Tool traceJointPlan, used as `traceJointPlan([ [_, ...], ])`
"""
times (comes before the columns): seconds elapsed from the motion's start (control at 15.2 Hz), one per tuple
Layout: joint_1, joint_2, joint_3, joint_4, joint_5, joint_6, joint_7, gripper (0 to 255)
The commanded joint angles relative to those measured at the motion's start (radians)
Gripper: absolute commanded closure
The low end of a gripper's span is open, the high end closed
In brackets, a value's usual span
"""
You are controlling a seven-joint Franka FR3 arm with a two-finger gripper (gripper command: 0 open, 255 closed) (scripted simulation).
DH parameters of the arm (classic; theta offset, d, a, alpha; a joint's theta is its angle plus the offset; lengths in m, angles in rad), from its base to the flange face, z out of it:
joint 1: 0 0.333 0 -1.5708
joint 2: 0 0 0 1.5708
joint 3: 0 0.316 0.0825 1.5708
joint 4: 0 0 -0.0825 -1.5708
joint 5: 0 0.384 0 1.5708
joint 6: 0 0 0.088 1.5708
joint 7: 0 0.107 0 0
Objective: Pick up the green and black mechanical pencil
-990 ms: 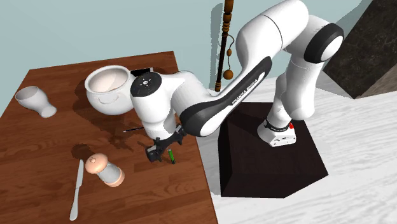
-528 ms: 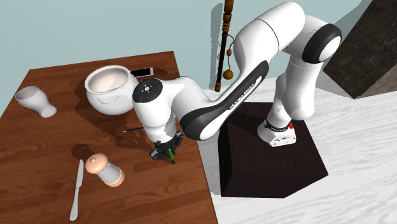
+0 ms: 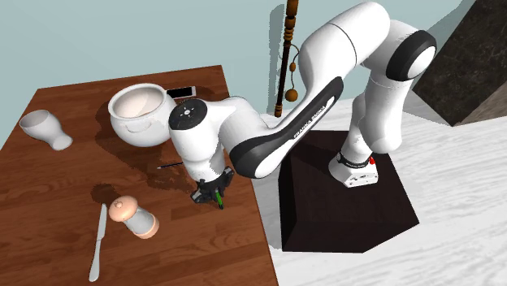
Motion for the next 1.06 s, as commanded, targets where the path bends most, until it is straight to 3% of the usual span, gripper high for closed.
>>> traceJointPlan([
  [0.0,0.0,-0.006,0.001,0.012,0.003,-0.018,-0.002,255],
  [0.99,0.002,-0.026,0.006,0.166,0.017,-0.189,-0.012,255],
])
